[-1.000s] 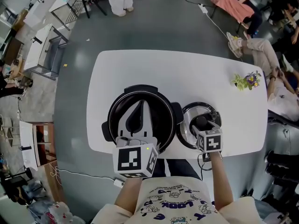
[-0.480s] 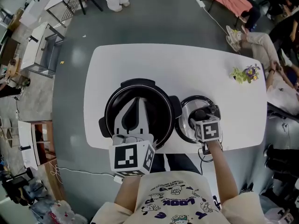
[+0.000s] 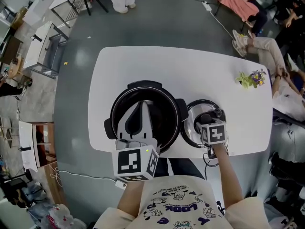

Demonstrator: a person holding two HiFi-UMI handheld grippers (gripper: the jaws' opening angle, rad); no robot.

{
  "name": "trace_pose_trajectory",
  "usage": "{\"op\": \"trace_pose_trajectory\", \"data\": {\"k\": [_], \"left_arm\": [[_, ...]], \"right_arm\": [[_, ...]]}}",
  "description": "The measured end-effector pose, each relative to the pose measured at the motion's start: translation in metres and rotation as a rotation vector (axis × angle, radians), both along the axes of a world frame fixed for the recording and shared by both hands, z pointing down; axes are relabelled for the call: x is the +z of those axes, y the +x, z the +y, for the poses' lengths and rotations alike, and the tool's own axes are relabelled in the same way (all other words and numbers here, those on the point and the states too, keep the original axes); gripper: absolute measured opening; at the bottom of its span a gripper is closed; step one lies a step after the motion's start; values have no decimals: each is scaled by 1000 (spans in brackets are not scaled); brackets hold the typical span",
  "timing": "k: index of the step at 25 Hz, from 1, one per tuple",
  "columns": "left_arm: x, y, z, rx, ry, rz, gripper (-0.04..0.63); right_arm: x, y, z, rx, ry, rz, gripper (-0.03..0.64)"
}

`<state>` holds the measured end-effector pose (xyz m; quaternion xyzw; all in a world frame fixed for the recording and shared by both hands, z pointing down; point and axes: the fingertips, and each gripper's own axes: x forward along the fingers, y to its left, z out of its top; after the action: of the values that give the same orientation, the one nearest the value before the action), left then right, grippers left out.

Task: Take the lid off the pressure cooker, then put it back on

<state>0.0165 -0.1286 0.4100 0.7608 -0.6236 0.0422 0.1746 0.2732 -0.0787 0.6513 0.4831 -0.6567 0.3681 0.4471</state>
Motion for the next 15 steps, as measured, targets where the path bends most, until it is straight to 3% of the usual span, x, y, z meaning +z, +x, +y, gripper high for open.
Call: {"op": "trace_pose_trajectory", "data": {"k": [15], "left_arm": [[-13, -10, 7, 4, 24, 1, 14]], "right_arm": [[-42, 0, 7, 22, -26, -71, 294]]}}
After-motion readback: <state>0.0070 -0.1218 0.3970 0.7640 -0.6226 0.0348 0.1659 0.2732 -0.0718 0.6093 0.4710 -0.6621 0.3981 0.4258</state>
